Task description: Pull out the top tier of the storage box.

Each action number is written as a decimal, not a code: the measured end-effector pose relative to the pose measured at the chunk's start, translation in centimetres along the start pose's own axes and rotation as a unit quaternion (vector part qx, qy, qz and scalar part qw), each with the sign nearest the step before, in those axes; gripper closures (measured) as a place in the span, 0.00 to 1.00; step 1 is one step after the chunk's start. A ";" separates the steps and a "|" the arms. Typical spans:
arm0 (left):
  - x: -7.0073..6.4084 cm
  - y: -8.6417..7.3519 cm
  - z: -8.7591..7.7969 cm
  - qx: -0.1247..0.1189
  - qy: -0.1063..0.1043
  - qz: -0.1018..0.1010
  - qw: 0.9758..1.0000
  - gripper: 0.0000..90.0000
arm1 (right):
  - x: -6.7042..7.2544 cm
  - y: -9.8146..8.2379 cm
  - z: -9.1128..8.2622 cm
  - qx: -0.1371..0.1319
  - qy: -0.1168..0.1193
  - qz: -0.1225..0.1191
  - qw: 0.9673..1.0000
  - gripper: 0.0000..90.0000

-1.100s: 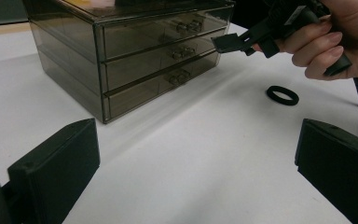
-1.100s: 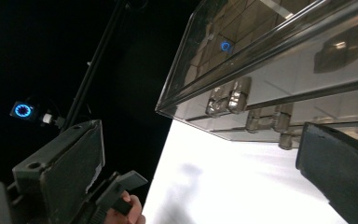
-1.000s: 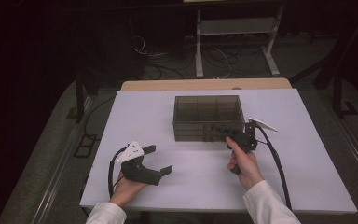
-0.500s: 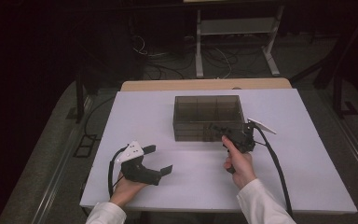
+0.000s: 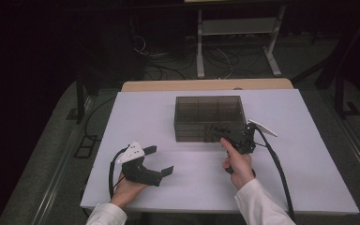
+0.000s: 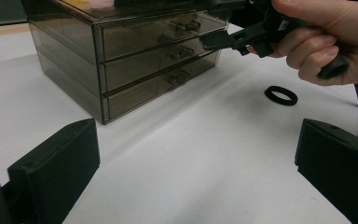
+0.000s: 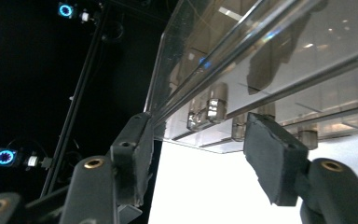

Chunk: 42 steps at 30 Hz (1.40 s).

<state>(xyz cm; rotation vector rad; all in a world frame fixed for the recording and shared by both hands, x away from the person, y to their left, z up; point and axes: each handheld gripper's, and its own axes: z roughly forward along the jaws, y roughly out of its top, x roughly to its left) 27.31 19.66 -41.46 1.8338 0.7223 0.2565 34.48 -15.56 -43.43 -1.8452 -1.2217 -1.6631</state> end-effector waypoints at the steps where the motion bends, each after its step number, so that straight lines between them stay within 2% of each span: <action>1: 0.0 0.0 0.0 0.000 0.000 0.000 1.000 0.00 | 0.0 0.0 0.0 0.000 -0.003 0.002 1.000 0.50; 6: 0.0 0.0 0.0 0.000 0.000 0.000 1.000 0.00 | -0.1 -0.1 0.1 -0.005 -0.024 0.009 1.000 0.59; 9: 0.0 0.0 0.0 0.001 0.000 0.000 1.000 0.00 | -0.2 -0.1 0.1 -0.005 -0.026 0.015 1.000 0.63; 12: 0.0 0.0 0.0 0.000 -0.001 0.000 1.000 0.00 | -0.7 -0.3 0.1 -0.014 -0.022 0.035 0.999 0.66; 15: 0.0 0.0 0.0 0.000 -0.001 0.000 1.000 0.00 | -1.0 -0.4 0.1 -0.014 -0.022 0.028 0.999 0.69; 18: 0.0 0.0 0.0 0.001 -0.001 0.000 1.000 0.00 | -0.8 -0.5 0.2 -0.016 -0.016 0.031 0.999 0.74; 29: 0.0 0.0 0.0 0.001 -0.001 0.000 1.000 0.00 | -0.6 -0.6 0.3 -0.036 -0.013 0.031 0.999 0.82; 42: 0.0 0.0 0.0 0.001 -0.002 0.001 1.000 0.00 | 0.0 -1.2 0.5 -0.061 -0.025 0.024 0.998 0.87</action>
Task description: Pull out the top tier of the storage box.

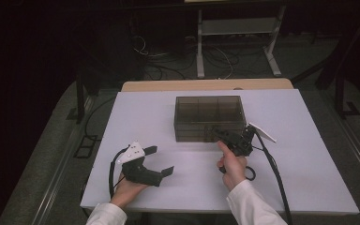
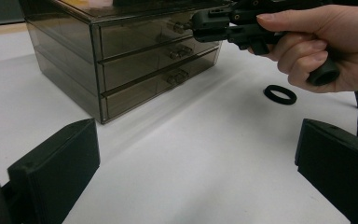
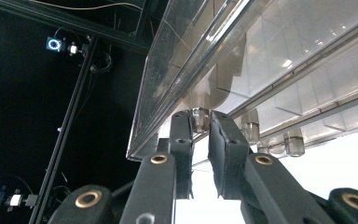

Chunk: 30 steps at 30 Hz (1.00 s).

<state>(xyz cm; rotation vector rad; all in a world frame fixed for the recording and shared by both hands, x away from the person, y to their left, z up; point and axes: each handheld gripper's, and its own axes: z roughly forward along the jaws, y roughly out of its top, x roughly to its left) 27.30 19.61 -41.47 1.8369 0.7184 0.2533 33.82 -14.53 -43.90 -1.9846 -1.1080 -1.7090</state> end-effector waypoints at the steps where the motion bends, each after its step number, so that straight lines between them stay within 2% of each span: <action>1: 0.0 0.0 0.0 0.000 0.000 0.000 1.000 0.00 | 0.0 0.0 0.0 0.000 -0.002 0.000 1.000 0.88; 12: 0.0 0.0 0.0 0.000 -0.001 0.001 1.000 0.00 | 0.1 -0.3 -0.1 -0.011 -0.005 0.000 1.000 0.88; 30: 0.0 0.0 0.0 0.001 -0.001 0.000 1.000 0.00 | 0.1 -0.9 -0.7 -0.006 -0.004 0.002 1.000 0.88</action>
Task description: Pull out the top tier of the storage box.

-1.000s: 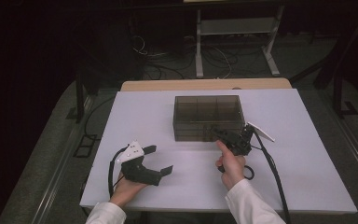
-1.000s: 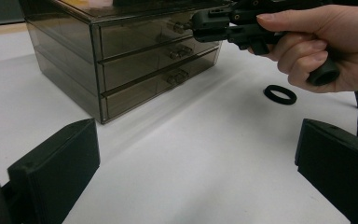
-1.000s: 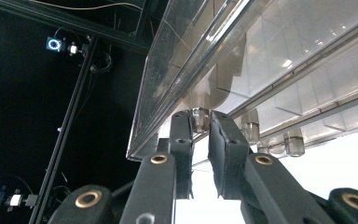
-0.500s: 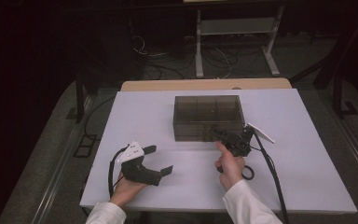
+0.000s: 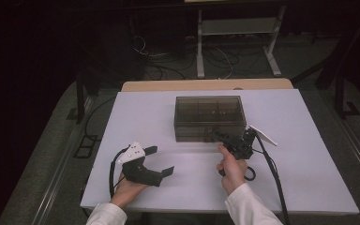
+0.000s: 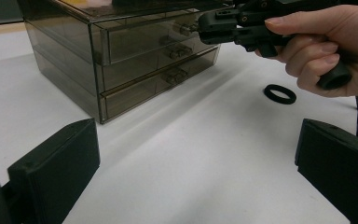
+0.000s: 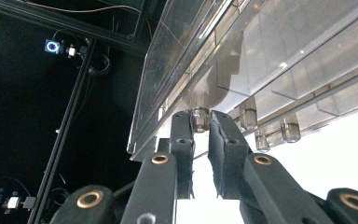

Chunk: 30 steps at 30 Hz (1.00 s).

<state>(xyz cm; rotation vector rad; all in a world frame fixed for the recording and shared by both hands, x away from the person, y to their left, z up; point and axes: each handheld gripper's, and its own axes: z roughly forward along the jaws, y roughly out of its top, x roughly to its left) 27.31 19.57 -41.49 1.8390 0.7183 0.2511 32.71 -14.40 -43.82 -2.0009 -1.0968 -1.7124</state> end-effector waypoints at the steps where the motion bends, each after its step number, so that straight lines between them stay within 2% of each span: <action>1: 0.0 0.0 0.0 0.000 0.000 0.000 1.000 0.00 | 0.0 0.0 0.0 0.000 0.000 0.000 1.000 0.88; 7: 0.0 0.0 0.0 0.000 -0.001 0.000 1.000 0.00 | 0.1 -0.4 -0.4 0.001 -0.003 -0.003 1.000 0.88; 25: 0.0 0.0 0.1 0.001 -0.001 0.001 1.000 0.00 | 0.1 -1.3 -1.2 -0.002 0.000 0.010 1.000 0.88; 27: 0.0 0.0 0.1 0.001 -0.001 0.001 1.000 0.00 | 0.0 -1.3 -1.3 0.001 0.002 0.003 1.000 0.87; 30: 0.0 0.0 0.1 0.001 -0.001 0.000 1.000 0.00 | 0.0 -1.5 -1.5 0.003 -0.007 -0.005 1.000 0.80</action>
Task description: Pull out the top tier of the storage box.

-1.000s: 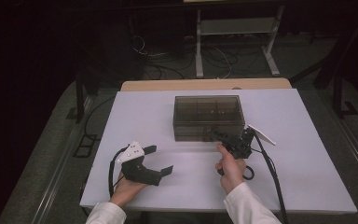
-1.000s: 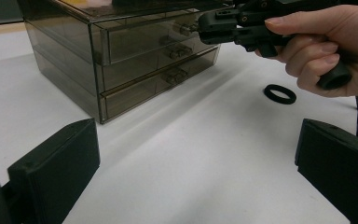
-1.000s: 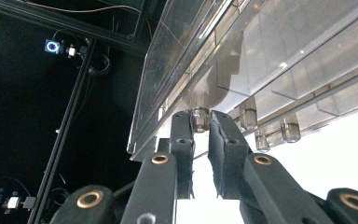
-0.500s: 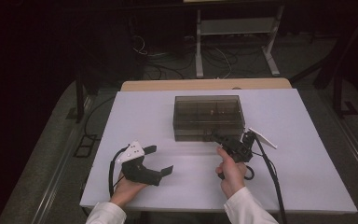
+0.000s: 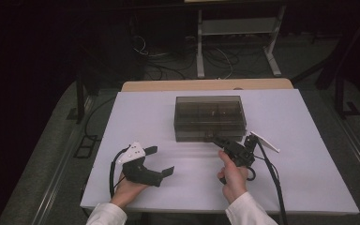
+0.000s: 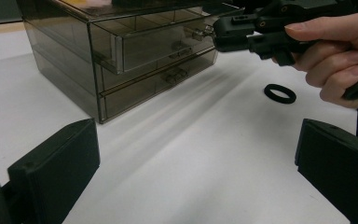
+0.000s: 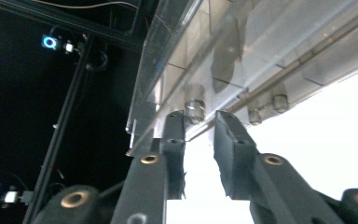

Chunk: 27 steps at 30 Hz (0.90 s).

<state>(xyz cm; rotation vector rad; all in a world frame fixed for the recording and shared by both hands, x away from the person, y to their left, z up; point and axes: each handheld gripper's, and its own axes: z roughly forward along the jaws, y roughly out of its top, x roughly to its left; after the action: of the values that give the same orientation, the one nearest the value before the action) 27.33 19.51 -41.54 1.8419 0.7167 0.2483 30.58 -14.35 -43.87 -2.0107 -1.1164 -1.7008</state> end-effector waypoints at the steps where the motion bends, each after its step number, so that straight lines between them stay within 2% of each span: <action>1: 0.0 0.0 0.0 0.001 0.000 0.000 1.000 0.00 | 0.0 0.0 0.0 0.002 -0.002 -0.003 1.000 0.78; 12: 0.0 0.0 0.0 0.002 0.000 0.001 1.000 0.00 | 0.2 -0.2 -0.7 0.008 -0.003 -0.026 1.000 0.73; 19: 0.0 0.0 0.0 0.003 0.000 0.001 1.000 0.00 | 0.4 -0.2 -1.0 0.011 0.000 -0.031 0.999 0.72; 22: 0.0 0.0 0.0 0.003 0.000 0.001 1.000 0.00 | 0.6 -0.1 -1.2 0.018 0.004 -0.040 0.999 0.72; 26: 0.0 0.0 0.1 0.003 -0.001 0.002 1.000 0.00 | 1.0 0.0 -1.4 0.020 -0.002 -0.070 0.997 0.71; 27: 0.0 0.0 0.1 0.003 -0.001 0.002 1.000 0.00 | 1.0 0.0 -1.4 0.020 -0.002 -0.070 0.997 0.71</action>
<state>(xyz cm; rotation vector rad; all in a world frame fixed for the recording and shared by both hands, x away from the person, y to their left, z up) 27.33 19.46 -41.58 1.8488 0.7145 0.2476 29.63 -14.91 -42.51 -1.9548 -1.3101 -1.7244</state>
